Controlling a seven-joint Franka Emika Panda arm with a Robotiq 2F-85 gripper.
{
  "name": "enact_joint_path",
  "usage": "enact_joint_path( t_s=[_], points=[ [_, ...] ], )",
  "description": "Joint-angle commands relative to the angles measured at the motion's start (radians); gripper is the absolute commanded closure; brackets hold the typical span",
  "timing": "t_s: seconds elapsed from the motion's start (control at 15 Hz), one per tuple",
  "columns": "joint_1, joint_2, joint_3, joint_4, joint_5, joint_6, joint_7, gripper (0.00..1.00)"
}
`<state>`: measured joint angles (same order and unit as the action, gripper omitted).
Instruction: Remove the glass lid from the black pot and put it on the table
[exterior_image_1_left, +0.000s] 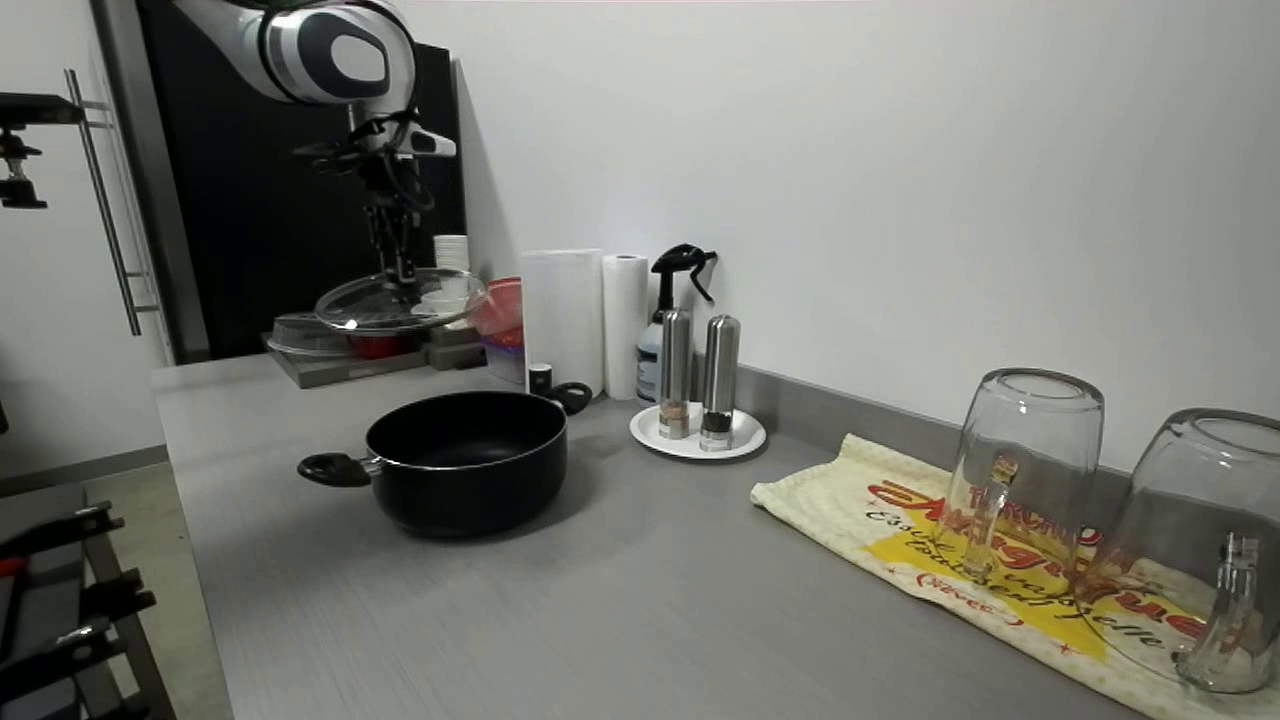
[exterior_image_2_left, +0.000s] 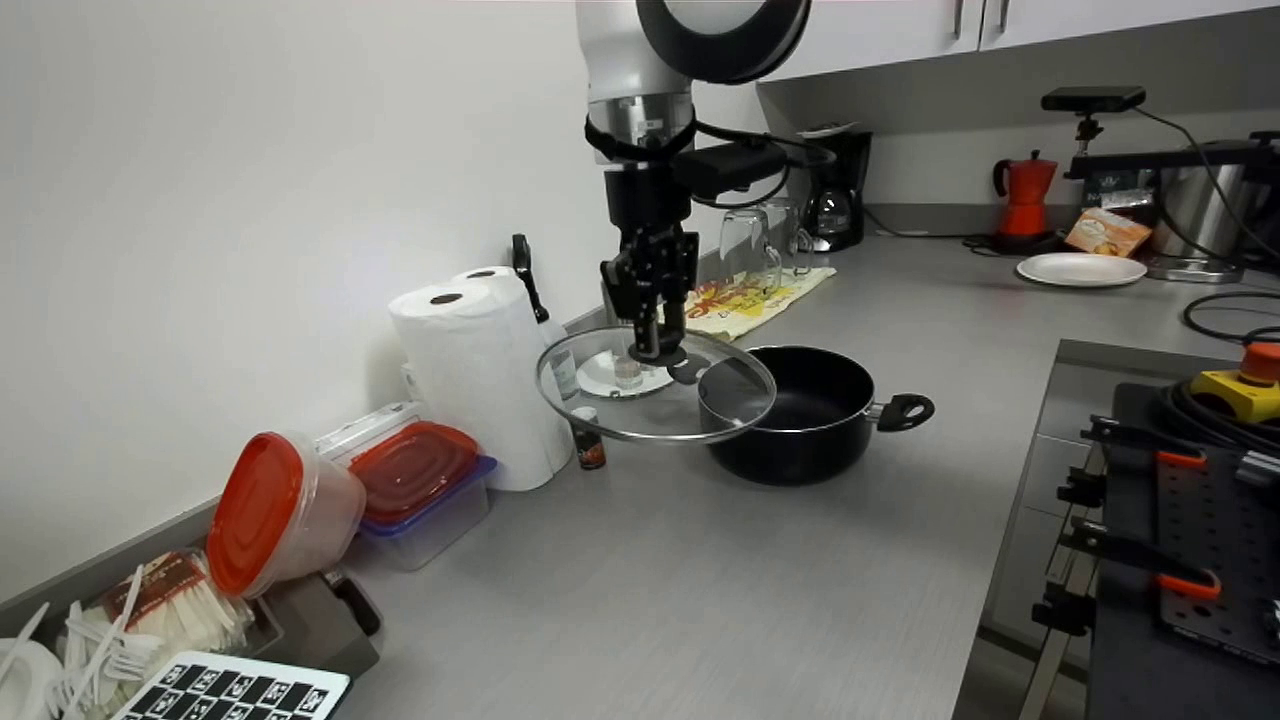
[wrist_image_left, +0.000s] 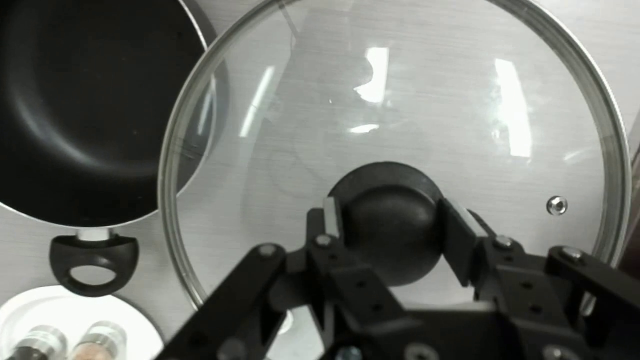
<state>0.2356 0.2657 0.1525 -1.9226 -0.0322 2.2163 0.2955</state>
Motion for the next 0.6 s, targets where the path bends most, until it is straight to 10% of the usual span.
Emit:
enact_joint_path(
  t_s=[0.0,0.53],
  points=[
    [0.056,0.039,0.031,0.048,-0.031,-0.048,0.007,0.75],
    [0.144,0.198,0.035,0.088,-0.093,-0.064,0.012,0.75]
  ],
)
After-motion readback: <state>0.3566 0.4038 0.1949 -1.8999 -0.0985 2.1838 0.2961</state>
